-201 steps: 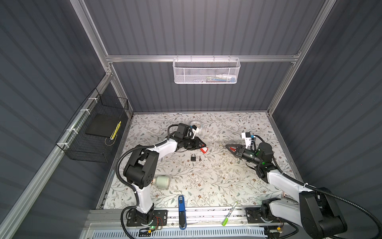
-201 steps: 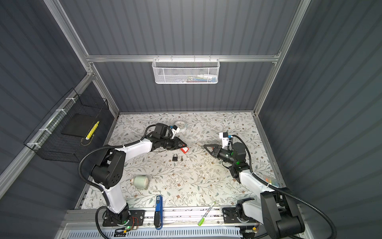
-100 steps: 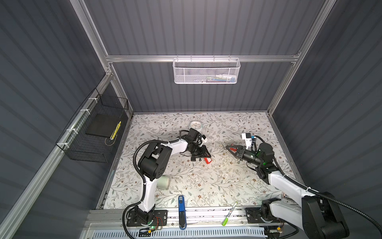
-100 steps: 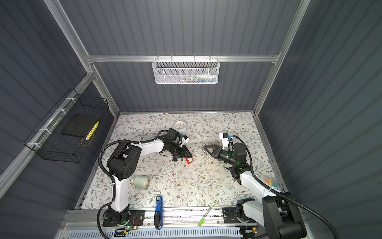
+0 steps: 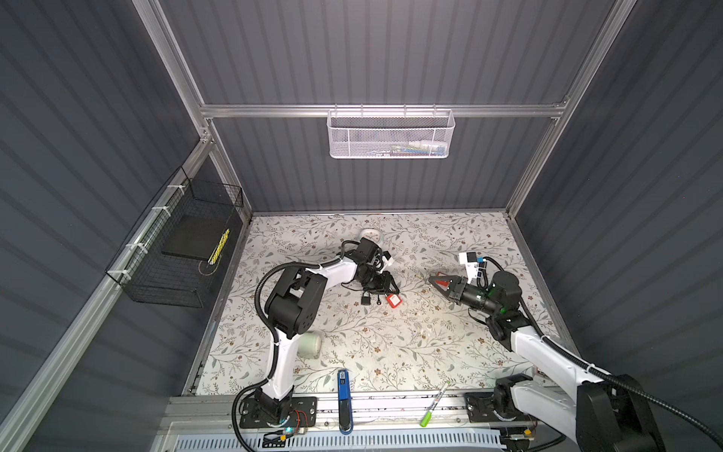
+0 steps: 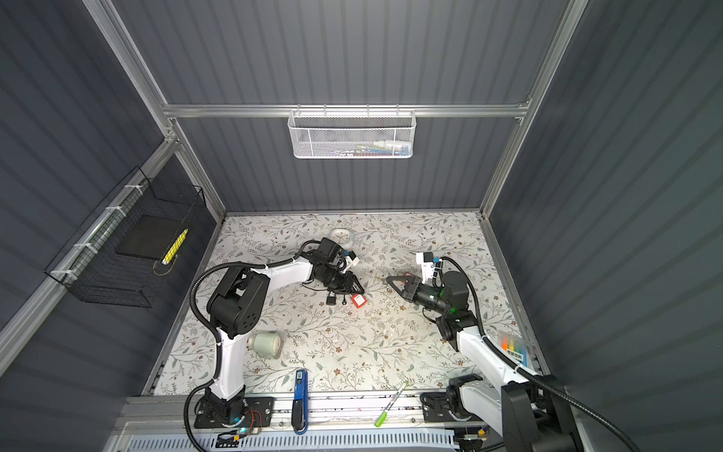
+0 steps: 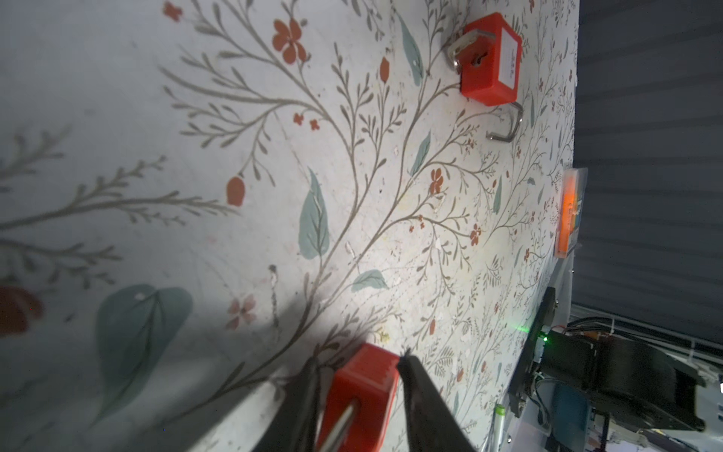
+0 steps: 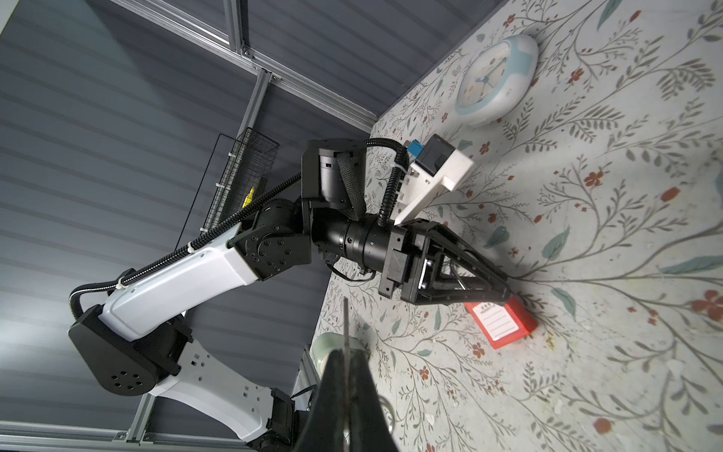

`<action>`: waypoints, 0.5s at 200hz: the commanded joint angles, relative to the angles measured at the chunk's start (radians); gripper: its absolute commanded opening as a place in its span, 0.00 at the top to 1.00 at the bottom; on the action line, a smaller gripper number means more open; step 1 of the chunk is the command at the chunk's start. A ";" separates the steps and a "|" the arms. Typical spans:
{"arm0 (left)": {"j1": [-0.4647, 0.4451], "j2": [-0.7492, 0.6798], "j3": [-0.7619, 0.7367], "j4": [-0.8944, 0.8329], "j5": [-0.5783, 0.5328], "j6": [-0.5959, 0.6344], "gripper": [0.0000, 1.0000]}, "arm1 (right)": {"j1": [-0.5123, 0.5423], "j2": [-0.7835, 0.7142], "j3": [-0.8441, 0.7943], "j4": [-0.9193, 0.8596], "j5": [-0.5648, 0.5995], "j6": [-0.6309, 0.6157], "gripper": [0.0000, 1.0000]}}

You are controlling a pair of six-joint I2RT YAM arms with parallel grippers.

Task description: Lock with the key

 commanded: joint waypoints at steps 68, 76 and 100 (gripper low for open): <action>-0.001 0.063 0.101 -0.032 -0.025 -0.008 0.51 | -0.009 -0.038 0.008 -0.048 -0.001 -0.038 1.00; -0.001 0.072 0.114 -0.039 -0.029 -0.009 0.51 | -0.011 -0.042 0.006 -0.052 0.002 -0.038 1.00; -0.001 0.093 0.145 -0.049 -0.033 -0.011 0.50 | -0.013 -0.059 -0.004 -0.070 0.020 -0.038 1.00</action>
